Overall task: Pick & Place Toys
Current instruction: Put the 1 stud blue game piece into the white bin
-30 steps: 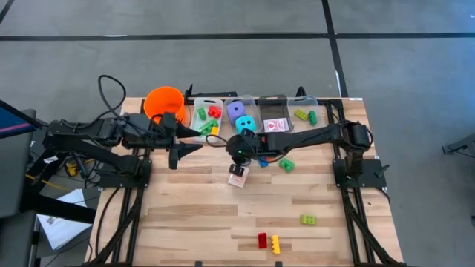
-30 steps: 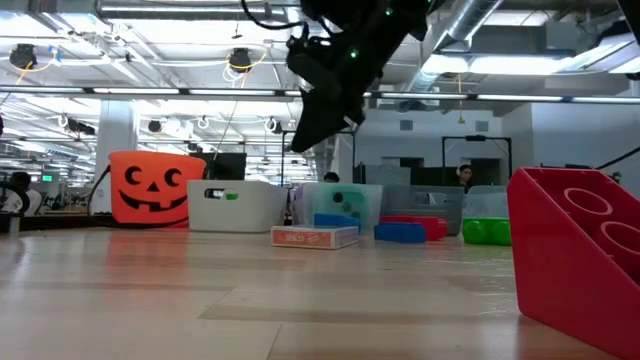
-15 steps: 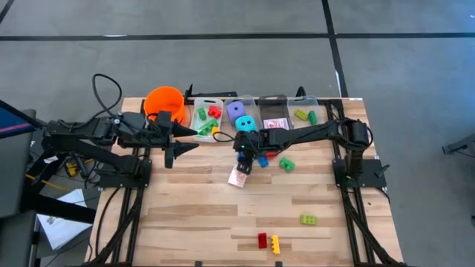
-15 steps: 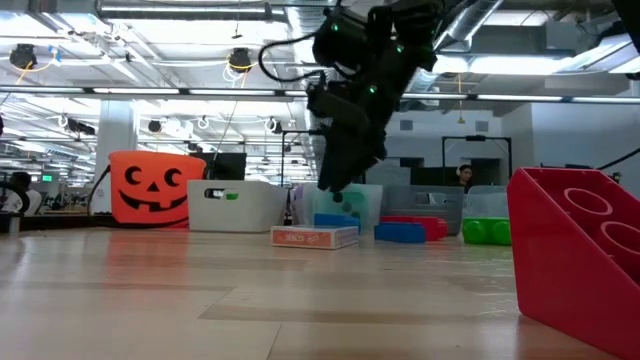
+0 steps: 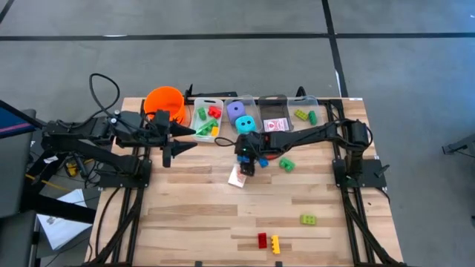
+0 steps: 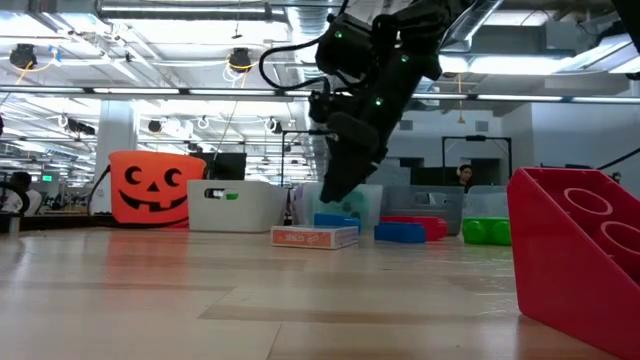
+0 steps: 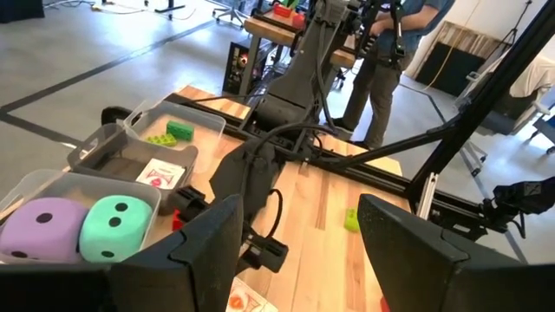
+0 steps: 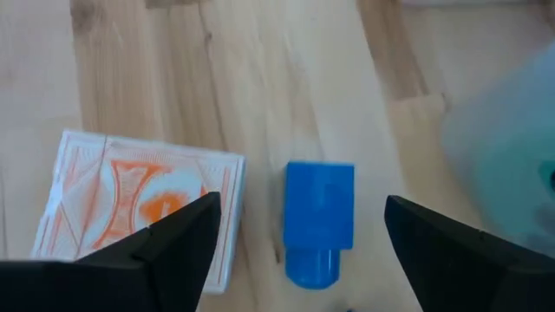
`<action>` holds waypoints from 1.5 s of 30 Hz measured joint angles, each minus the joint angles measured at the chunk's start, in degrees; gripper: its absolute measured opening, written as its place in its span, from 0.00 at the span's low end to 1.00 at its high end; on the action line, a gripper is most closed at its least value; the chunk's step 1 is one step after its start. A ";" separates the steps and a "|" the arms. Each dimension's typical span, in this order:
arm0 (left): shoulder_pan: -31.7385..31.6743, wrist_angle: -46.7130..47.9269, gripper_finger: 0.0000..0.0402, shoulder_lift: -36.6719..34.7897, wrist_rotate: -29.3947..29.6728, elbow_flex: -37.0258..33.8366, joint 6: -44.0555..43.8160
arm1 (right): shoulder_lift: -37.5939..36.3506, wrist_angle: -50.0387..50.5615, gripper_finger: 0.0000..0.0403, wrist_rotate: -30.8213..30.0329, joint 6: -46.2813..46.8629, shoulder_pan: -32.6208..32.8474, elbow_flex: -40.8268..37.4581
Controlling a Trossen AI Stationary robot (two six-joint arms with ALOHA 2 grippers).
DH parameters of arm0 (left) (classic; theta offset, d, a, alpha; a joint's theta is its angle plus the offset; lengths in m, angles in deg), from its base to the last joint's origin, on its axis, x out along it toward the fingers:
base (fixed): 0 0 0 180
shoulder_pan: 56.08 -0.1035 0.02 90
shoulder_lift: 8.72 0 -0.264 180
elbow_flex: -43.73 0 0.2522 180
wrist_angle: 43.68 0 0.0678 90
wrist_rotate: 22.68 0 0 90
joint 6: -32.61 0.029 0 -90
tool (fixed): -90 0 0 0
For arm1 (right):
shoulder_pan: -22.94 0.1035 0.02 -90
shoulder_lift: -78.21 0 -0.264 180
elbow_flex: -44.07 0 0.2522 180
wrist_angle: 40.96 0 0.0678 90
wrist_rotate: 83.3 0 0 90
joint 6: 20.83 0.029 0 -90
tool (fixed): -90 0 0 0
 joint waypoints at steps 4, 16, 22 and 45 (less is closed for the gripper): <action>0.01 0.00 0.56 0.00 0.02 0.00 -1.73 | 0.00 0.03 0.77 0.07 -0.34 -1.07 0.00; 0.00 0.00 0.56 0.00 0.09 0.00 -1.80 | 1.31 -0.21 0.75 0.66 -1.06 -2.80 0.13; -0.02 0.08 0.56 0.00 0.09 -0.02 -1.78 | 3.68 2.21 0.75 0.78 0.55 -2.46 -0.13; 0.00 0.07 0.56 0.00 0.07 -0.04 -1.73 | 3.69 1.25 0.35 2.10 4.59 -3.63 0.09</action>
